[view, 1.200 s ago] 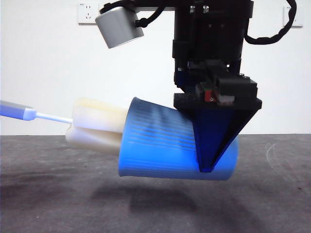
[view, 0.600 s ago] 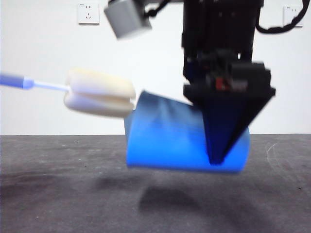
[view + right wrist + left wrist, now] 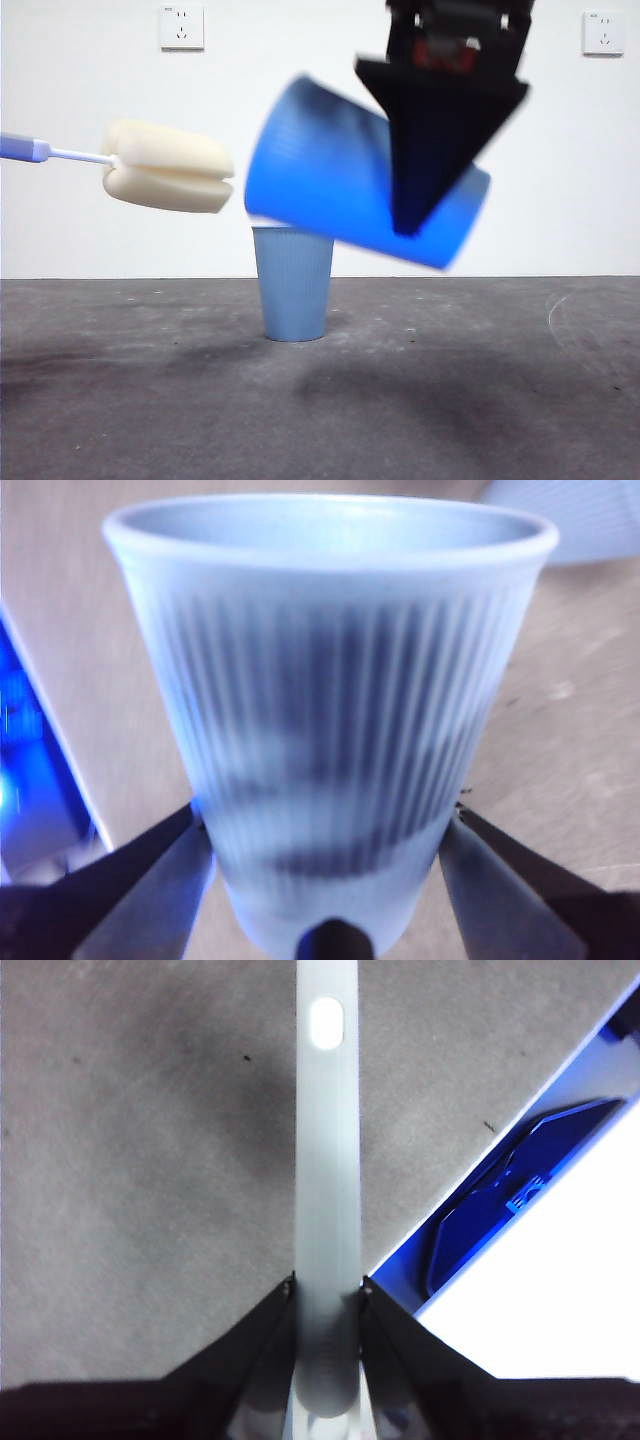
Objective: Pick up the cup brush,pick up the cup,insert the brush into the cup,clean the cup,put the cup brush back,put the cup back to the fixed position on the table
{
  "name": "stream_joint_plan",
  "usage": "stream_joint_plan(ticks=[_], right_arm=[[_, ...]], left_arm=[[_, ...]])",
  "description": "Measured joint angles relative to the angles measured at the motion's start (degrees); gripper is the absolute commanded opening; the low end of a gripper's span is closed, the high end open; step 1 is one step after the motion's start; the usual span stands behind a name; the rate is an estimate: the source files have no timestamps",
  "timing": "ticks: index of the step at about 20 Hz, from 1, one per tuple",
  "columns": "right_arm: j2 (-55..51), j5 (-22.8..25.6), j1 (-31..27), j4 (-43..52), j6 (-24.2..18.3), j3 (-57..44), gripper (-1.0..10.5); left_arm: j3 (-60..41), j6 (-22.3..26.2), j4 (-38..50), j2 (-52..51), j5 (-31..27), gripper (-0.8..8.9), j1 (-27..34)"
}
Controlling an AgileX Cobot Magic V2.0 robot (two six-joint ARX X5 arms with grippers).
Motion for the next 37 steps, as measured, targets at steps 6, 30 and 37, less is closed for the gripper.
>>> stream_joint_plan(ticks=[6,30,37], right_arm=[[-5.2,0.46,0.0,4.39,6.08,0.0,-0.2],[-28.79,15.15,0.0,10.25,20.63,0.0,-0.2],[-28.79,17.03,0.02,10.58,20.85,0.0,-0.2]], left_arm=[[0.0,-8.87,3.87,0.0,-0.17,-0.09,0.02],[-9.03,-25.38,53.86,35.8,13.55,-0.09,23.54],[-9.03,-27.19,58.05,45.48,9.92,-0.09,21.57]])
